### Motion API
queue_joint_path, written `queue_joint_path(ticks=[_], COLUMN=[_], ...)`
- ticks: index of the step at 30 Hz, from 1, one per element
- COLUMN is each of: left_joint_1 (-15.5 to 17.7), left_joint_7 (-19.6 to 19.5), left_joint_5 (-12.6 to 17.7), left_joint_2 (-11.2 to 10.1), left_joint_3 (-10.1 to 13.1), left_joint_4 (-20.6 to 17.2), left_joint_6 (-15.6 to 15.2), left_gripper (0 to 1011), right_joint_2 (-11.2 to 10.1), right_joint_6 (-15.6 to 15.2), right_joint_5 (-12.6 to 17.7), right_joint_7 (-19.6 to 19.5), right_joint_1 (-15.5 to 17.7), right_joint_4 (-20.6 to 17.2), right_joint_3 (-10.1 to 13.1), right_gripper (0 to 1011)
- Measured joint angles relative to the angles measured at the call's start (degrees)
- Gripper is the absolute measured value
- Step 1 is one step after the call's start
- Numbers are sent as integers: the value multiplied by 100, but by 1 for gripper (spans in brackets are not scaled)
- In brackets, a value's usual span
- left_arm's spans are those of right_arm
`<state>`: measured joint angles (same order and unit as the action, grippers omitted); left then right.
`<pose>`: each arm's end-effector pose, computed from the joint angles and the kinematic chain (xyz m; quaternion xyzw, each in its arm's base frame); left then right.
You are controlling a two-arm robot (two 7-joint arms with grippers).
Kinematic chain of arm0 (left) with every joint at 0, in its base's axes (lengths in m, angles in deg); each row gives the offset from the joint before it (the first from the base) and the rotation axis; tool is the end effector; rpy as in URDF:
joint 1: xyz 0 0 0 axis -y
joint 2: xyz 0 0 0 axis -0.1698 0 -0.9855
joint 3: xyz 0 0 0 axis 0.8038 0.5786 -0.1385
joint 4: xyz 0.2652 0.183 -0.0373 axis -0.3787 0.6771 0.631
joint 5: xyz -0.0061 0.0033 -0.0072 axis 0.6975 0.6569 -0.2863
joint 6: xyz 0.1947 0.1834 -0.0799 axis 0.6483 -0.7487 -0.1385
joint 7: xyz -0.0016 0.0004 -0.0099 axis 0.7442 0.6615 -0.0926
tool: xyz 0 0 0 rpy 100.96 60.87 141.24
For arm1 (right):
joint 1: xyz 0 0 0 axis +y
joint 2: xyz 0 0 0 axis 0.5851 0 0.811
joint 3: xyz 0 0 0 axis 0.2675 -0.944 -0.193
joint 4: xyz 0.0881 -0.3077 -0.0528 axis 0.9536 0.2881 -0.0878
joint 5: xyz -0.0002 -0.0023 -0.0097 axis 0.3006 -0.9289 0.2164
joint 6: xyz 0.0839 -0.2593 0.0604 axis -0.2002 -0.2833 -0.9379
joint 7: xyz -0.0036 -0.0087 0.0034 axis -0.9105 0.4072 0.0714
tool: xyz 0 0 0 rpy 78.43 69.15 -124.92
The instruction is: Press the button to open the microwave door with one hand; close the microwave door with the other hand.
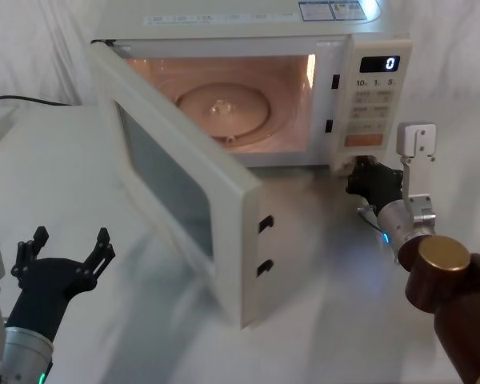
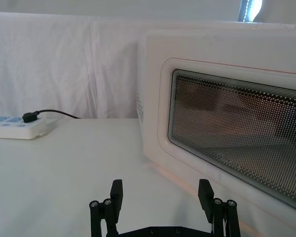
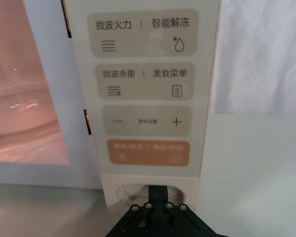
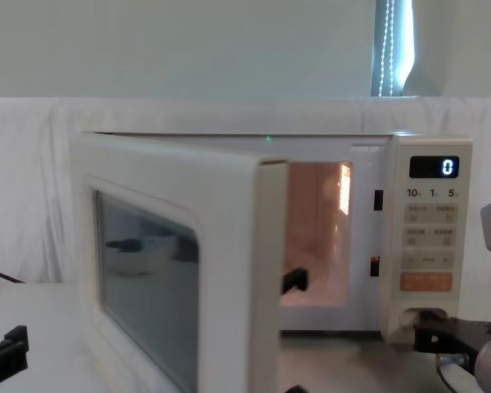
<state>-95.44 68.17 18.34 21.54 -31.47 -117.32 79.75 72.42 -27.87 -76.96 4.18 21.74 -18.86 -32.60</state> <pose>0.2147 0.0488 -0.3172 -0.0173 0.0064 0.6616 0.7496 0.4589 0.0279 -0.3503 -0.0103 0.0300 -0.6552 0.7548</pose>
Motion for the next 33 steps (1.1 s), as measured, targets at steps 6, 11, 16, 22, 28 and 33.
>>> queue_joint_path(ticks=[6,11,16,22,28,33], left_joint_1=[0,0,0,0,0,0], left_joint_7=[0,0,0,0,0,0], left_joint_5=[0,0,0,0,0,0], left_joint_2=[0,0,0,0,0,0], left_joint_3=[0,0,0,0,0,0], left_joint_4=[0,0,0,0,0,0], left_joint_6=[0,0,0,0,0,0], left_gripper=[1001,1001,1001,1001,1001,1001], right_joint_2=[0,1,-19,-62,-103,-115], right_joint_6=[-270,-448,-587,-620,-583,-511], right_joint_5=[4,8,12,14,-6,-13], right_joint_7=[0,20,67,90,64,39], right_joint_1=[401,686,1022,1419,1806,2038], right_joint_4=[-646,-1101,-1620,-2180,-2700,-2981], right_joint_3=[-13,-65,-139,-225,-293,-324], right_gripper=[0,0,0,0,0,0])
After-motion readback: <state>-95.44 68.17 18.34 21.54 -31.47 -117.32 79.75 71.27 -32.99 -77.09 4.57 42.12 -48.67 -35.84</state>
